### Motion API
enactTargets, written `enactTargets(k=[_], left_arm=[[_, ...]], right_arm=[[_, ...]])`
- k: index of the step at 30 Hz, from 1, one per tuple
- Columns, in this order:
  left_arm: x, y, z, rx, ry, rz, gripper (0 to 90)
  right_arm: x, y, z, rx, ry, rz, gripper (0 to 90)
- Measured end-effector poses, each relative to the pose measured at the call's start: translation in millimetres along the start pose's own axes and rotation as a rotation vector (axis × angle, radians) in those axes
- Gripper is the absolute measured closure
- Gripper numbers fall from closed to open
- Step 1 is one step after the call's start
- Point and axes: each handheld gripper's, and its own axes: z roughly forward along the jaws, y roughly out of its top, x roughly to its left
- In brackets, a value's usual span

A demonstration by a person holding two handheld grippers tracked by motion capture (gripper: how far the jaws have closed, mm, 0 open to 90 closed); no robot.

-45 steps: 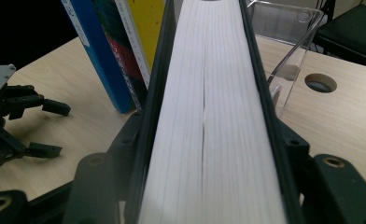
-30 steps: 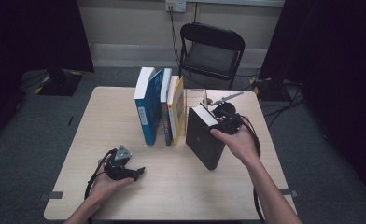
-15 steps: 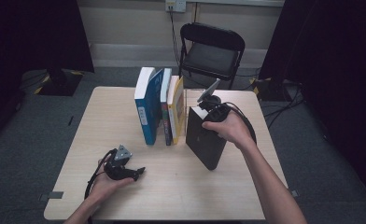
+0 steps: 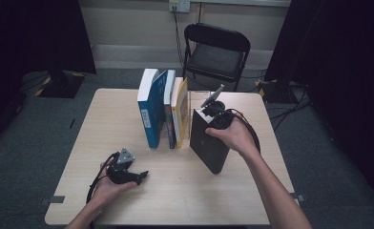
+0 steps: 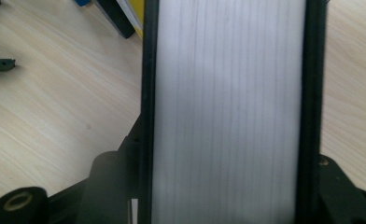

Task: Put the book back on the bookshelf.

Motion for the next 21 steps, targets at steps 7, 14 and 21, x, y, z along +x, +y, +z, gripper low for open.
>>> enactTargets(k=[7, 14, 21], left_arm=[[0.0, 0.0, 0.0, 0.0, 0.0, 0.0, 14.5], [0.1, 0.1, 0.0, 0.0, 0.0, 0.0, 14.5], [0.1, 0.1, 0.0, 0.001, 0.0, 0.0, 14.5]], right_arm=[[0.2, 6.2, 3.0, 0.024, -0.007, -0.008, 51.3], [3.7, 4.7, 1.4, 0.011, -0.018, 0.02, 53.0], [-1.5, 6.9, -5.0, -0.014, -0.034, 0.067, 53.3]])
